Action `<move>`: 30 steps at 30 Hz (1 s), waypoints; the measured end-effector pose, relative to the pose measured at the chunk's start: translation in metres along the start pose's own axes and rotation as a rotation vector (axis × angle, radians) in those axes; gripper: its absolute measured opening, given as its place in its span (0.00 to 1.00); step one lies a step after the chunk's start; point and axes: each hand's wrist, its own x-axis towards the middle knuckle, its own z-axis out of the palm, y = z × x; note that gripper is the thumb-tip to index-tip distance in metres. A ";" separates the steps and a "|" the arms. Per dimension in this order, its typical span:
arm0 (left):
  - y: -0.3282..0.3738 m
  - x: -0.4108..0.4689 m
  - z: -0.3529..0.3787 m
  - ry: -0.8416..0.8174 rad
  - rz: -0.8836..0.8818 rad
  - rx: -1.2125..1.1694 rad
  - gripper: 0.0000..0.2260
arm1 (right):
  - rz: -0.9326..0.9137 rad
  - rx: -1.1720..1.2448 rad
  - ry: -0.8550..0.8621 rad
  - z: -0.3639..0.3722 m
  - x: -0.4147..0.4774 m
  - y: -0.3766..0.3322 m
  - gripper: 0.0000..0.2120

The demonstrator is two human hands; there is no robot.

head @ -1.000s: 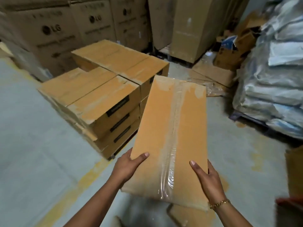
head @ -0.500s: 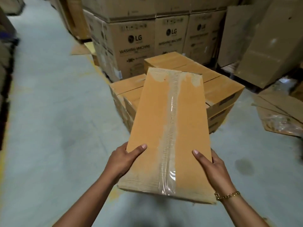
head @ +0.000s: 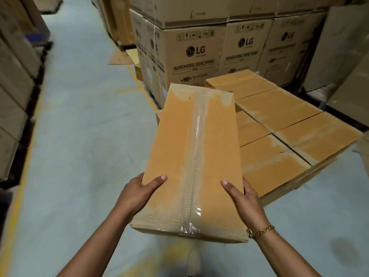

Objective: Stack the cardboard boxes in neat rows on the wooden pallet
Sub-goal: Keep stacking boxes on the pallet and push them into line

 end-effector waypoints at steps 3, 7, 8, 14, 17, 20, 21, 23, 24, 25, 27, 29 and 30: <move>0.015 0.058 -0.019 0.013 -0.019 -0.020 0.31 | 0.001 -0.039 -0.027 0.030 0.059 -0.024 0.24; 0.032 0.126 -0.047 0.023 -0.046 -0.049 0.34 | -0.010 -0.081 -0.055 0.069 0.124 -0.054 0.21; 0.034 0.146 -0.055 0.020 -0.053 -0.063 0.34 | -0.013 -0.087 -0.054 0.082 0.142 -0.060 0.23; 0.042 0.252 -0.105 -0.010 -0.053 -0.080 0.31 | -0.003 -0.105 -0.023 0.157 0.223 -0.082 0.31; 0.044 0.315 -0.135 -0.053 -0.052 -0.078 0.27 | 0.016 -0.096 0.012 0.203 0.263 -0.089 0.30; 0.055 0.379 -0.164 -0.107 -0.036 -0.028 0.23 | 0.048 -0.075 0.068 0.248 0.299 -0.094 0.27; 0.059 0.395 -0.172 -0.120 -0.025 -0.013 0.21 | 0.058 -0.066 0.084 0.261 0.306 -0.096 0.30; 0.071 0.440 -0.189 -0.158 -0.003 0.042 0.16 | 0.098 -0.043 0.145 0.290 0.326 -0.098 0.31; 0.076 0.462 -0.195 -0.183 0.000 0.072 0.16 | 0.119 -0.037 0.178 0.302 0.335 -0.097 0.28; 0.081 0.482 -0.199 -0.215 0.004 0.094 0.17 | 0.134 -0.025 0.206 0.313 0.343 -0.096 0.24; 0.089 0.521 -0.203 -0.284 0.005 0.141 0.20 | 0.168 -0.012 0.264 0.332 0.358 -0.094 0.25; 0.098 0.559 -0.202 -0.343 0.006 0.188 0.21 | 0.206 -0.012 0.312 0.345 0.376 -0.090 0.28; 0.104 0.578 -0.200 -0.368 0.013 0.206 0.20 | 0.222 -0.016 0.321 0.350 0.386 -0.090 0.29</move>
